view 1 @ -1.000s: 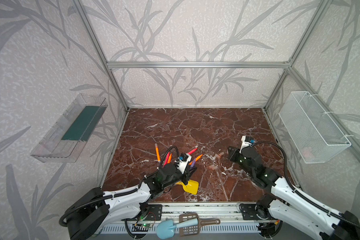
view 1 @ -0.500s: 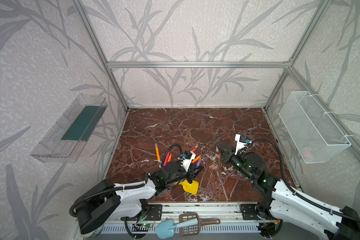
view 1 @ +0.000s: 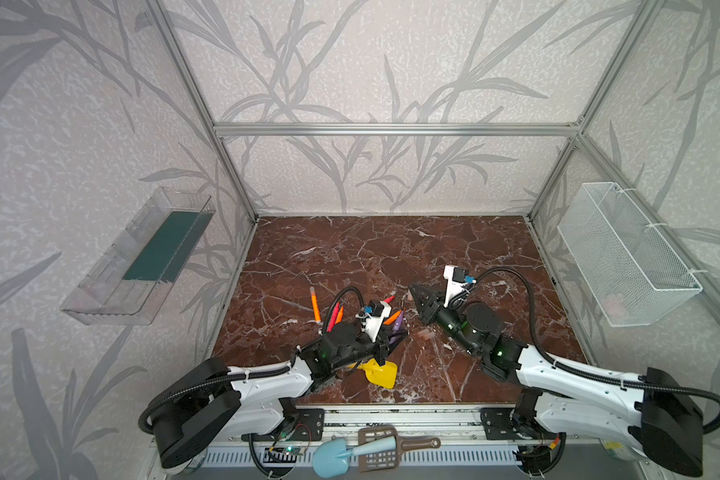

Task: Insert the pens into the pen caps
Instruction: 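Lift the pink cap with the right gripper and carry it above the purple marker, then lower the pink cap onto the purple marker tip with the right gripper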

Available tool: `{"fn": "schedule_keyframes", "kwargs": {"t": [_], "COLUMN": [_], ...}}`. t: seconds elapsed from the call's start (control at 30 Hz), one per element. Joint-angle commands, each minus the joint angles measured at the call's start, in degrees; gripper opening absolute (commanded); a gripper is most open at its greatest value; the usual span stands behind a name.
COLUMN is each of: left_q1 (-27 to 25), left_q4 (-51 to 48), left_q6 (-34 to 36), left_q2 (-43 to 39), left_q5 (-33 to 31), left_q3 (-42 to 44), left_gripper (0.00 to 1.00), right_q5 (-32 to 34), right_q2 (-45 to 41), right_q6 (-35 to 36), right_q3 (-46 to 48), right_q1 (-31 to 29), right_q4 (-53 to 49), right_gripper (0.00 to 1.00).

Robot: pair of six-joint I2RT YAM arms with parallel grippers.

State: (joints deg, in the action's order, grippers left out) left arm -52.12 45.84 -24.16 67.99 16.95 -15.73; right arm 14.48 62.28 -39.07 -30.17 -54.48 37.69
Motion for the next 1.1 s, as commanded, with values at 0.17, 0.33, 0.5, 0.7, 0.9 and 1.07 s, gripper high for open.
{"fn": "schedule_keyframes", "kwargs": {"t": [0.17, 0.33, 0.5, 0.7, 0.9, 1.07], "left_q1": [-0.27, -0.26, -0.27, -0.26, -0.28, -0.28], "left_q4": [0.95, 0.68, 0.50, -0.22, -0.40, -0.42], "left_q6": [0.17, 0.28, 0.26, 0.52, 0.70, 0.71], "left_q2": [-1.08, -1.26, -1.46, -2.31, -2.42, -2.24], "left_q5": [-0.88, -0.96, -1.00, -1.63, -1.88, -2.03], "left_q3": [-0.92, -0.99, -1.04, -0.80, -0.78, -0.76], "left_gripper": [0.00, 0.00, 0.00, 0.00, 0.00, 0.00], "right_q5": [2.13, 2.81, 3.03, 3.63, 3.91, 3.54], "right_q2": [2.19, 2.82, 3.89, 3.43, 1.98, 1.36], "right_q6": [-0.82, -1.56, -2.11, -3.58, -5.34, -6.42], "right_q3": [-0.53, 0.32, 0.85, 3.05, 5.36, 6.52], "right_q1": [-1.15, -2.01, -2.57, -2.57, -2.96, -3.60], "right_q4": [6.35, 7.16, 7.83, 8.63, 8.69, 9.50], "right_gripper": [0.00, 0.00, 0.00, 0.00, 0.00, 0.00]}}
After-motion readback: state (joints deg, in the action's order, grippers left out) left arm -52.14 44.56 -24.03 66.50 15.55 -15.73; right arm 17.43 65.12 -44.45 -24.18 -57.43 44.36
